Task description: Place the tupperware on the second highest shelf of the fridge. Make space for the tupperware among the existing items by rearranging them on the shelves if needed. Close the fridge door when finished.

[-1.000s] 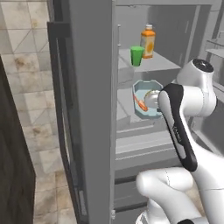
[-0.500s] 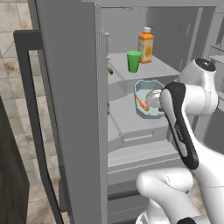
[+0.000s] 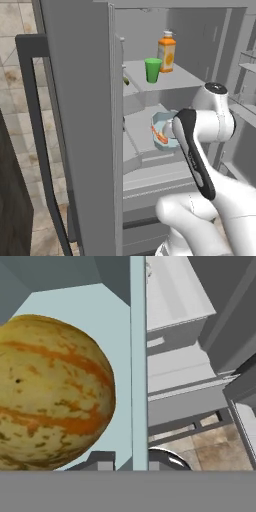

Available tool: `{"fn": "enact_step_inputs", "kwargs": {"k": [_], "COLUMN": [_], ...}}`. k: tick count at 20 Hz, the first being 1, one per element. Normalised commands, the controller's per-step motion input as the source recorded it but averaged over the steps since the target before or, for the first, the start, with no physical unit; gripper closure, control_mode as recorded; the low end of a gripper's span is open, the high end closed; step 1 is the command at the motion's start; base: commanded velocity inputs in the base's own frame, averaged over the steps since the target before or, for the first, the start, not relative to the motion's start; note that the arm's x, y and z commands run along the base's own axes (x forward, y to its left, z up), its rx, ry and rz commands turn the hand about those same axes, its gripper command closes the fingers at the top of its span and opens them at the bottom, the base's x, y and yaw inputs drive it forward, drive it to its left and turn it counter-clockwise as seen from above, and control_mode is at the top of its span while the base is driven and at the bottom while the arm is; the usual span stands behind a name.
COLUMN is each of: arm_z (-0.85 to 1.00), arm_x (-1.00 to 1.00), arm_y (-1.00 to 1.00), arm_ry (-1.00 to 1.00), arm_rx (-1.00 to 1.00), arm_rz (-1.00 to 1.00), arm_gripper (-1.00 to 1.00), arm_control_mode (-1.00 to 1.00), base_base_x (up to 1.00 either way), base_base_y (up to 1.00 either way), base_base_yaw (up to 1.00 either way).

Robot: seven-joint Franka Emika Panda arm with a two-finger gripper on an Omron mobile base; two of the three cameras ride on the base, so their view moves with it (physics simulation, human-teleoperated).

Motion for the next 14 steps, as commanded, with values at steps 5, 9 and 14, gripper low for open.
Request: {"fn": "enact_step_inputs", "kwargs": {"k": [5, 9, 14], "arm_z": [-0.43, -0.34, -0.11], "arm_x": [0.00, 0.06, 0.22], "arm_y": [0.02, 0.03, 0.21], "arm_ry": [0.02, -0.06, -0.10], "arm_rx": [0.00, 0.06, 0.06], "arm_rz": [-0.18, -0.21, -0.34], "arm_gripper": [1.00, 1.00, 1.00], "arm_control_mode": [-1.00, -1.00, -1.00], "base_base_x": [0.00, 0.00, 0.00], "base_base_y": [0.00, 0.00, 0.00], "base_base_yaw": [0.00, 0.00, 0.00]}}
